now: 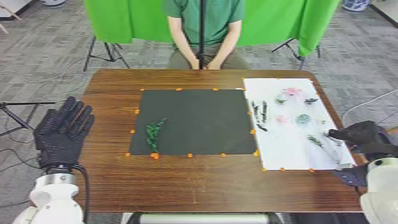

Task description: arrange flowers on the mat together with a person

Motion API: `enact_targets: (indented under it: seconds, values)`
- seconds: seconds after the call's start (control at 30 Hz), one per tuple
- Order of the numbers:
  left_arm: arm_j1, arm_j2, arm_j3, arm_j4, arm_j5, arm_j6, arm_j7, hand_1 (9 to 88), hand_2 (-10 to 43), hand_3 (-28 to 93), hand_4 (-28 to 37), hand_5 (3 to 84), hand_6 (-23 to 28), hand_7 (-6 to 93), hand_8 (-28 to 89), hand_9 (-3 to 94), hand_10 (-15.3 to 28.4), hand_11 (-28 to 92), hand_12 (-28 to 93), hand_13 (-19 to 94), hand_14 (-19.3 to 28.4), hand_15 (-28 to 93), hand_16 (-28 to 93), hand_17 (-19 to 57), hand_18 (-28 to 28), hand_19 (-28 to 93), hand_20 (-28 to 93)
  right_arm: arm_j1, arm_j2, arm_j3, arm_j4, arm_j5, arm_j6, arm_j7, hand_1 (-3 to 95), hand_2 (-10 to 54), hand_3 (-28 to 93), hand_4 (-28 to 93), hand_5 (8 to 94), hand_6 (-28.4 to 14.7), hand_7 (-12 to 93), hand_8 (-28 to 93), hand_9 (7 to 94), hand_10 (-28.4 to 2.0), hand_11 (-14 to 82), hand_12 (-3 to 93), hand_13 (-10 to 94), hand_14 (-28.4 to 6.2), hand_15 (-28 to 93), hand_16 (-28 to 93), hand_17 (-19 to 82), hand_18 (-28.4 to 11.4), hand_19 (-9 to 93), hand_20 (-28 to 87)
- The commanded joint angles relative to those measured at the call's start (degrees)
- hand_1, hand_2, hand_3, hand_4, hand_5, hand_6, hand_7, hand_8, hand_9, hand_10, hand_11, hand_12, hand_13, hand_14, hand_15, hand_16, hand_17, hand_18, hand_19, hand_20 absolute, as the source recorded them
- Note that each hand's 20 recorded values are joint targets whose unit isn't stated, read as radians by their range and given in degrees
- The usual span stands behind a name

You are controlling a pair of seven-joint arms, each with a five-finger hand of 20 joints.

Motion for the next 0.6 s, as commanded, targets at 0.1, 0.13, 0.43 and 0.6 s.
enact_targets:
  seconds: [0.1,0.13,0.43,0.6]
  values:
    - [0.93,-0.54,0.99,0.45,-0.45,-0.97,-1.63,28.1,13.7,76,-28.3,48.3,8.7,13.4,-10,39.1,13.6,20,6,29,14.2,27,-8,-6.5,14.1,38,8,2.71,-0.50,2.05,2.01,-21.82,-15.74,0.59,27.9,-9.5,73,-28,59.9,-5.9,18,-12,51.3,-18.9,50.6,33.6,42,-20.4,77,31,17,-23.4,70,30]
    - [0.91,-0.65,1.35,0.54,-0.70,-1.56,-1.76,28.1,13.7,76,-28.3,48.4,8.7,13.4,-10,39.1,13.6,20,6,29,14.2,27,-8,-6.5,14.1,38,8,3.34,-0.55,1.98,2.65,-20.57,-16.26,0.72,28.8,-9.5,72,-28,62.0,-5.1,18,-12,53.0,-18.5,52.3,35.1,44,-19.9,78,32,18,-23.5,71,30]
    - [0.53,-0.99,2.34,0.63,-0.34,-1.36,-2.00,28.0,13.7,76,-28.3,48.3,8.7,13.5,-10,39.2,13.6,20,7,29,14.2,27,-8,-6.6,14.3,38,8,5.15,-2.12,-0.83,5.32,-19.20,-17.58,0.20,32.3,-9.5,71,-28,65.6,-3.9,18,-13,56.9,-18.1,51.3,35.5,48,-19.3,79,35,20,-23.8,72,32]
    - [0.37,-1.07,2.66,0.75,-0.63,-1.26,-2.26,28.0,13.7,76,-28.3,48.4,8.7,13.6,-10,39.2,13.5,20,7,29,14.2,27,-8,-6.6,14.3,38,8,7.05,-2.54,-2.54,6.61,-19.11,-19.38,-0.74,33.2,-9.5,72,-28,65.7,-3.6,19,-13,57.6,-17.7,50.6,34.7,49,-19.1,78,34,20,-23.8,72,32]
